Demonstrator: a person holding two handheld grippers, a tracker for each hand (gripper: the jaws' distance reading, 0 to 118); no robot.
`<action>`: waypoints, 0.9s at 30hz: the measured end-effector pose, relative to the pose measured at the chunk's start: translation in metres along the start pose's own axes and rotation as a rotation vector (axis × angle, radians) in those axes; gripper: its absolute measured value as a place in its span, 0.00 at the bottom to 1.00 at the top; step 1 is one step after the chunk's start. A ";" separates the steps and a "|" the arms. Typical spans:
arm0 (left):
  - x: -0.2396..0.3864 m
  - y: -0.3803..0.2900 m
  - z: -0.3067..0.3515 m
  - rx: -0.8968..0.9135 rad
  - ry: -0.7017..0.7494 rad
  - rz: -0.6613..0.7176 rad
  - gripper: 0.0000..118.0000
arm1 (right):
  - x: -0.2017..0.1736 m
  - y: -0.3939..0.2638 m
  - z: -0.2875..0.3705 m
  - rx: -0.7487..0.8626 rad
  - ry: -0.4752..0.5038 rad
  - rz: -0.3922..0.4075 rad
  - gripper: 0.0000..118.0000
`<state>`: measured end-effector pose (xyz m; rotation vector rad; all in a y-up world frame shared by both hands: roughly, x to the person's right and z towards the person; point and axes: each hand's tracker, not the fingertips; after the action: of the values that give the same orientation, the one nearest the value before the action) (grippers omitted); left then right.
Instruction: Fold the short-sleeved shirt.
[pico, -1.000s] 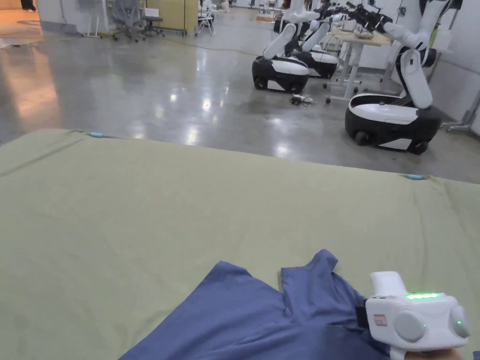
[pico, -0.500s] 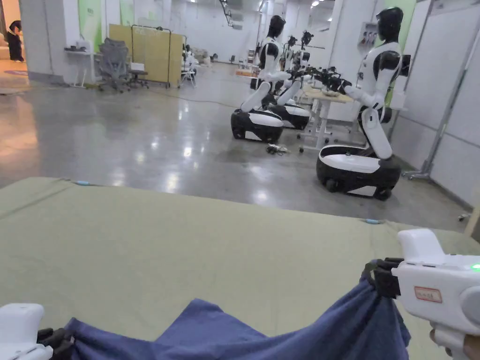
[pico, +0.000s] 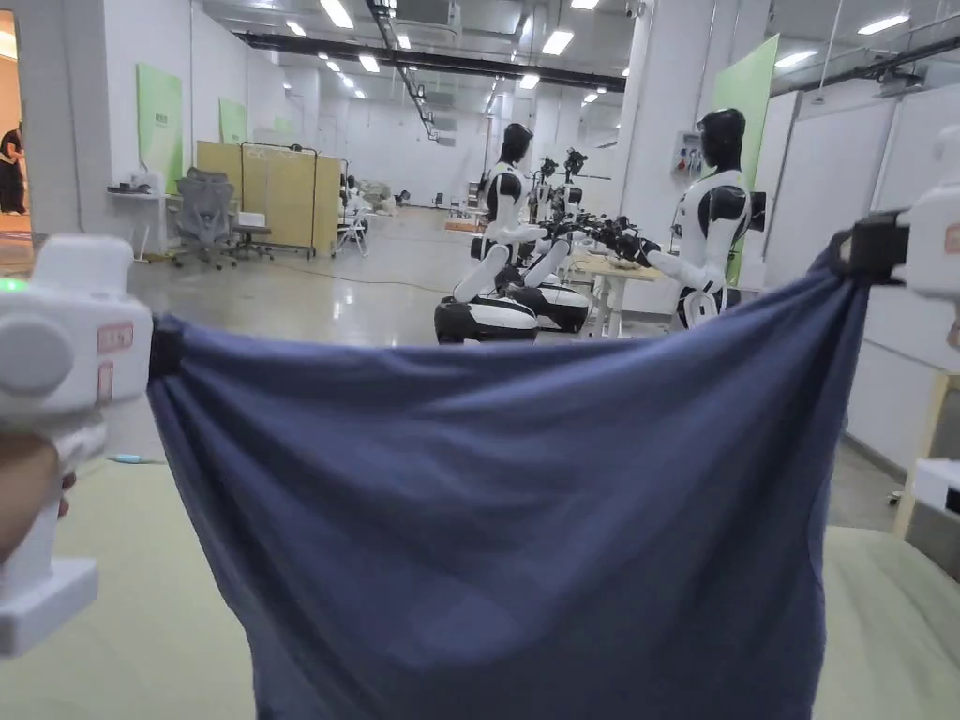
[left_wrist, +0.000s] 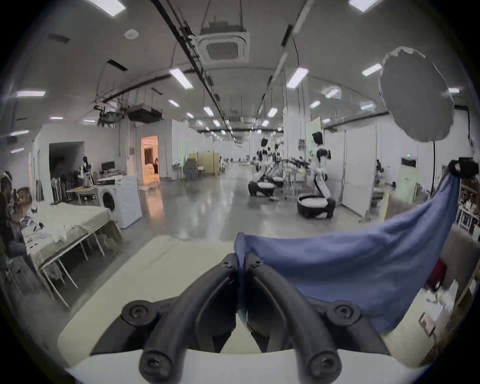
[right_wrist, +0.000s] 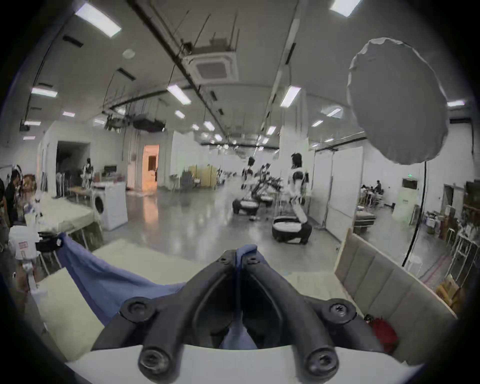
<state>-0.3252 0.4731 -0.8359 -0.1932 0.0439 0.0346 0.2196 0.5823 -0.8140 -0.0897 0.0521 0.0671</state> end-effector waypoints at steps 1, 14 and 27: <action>0.001 0.016 -0.003 0.009 0.007 0.000 0.02 | 0.005 0.011 -0.001 0.027 0.000 -0.023 0.07; 0.006 0.061 -0.035 0.064 0.116 -0.106 0.02 | 0.006 0.020 -0.035 0.051 -0.012 -0.084 0.07; -0.007 -0.122 0.034 -0.080 -0.011 -0.058 0.02 | 0.017 -0.136 0.021 -0.100 0.004 -0.051 0.07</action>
<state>-0.3257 0.3600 -0.7791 -0.2738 0.0260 -0.0210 0.2474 0.4504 -0.7825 -0.1913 0.0508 0.0188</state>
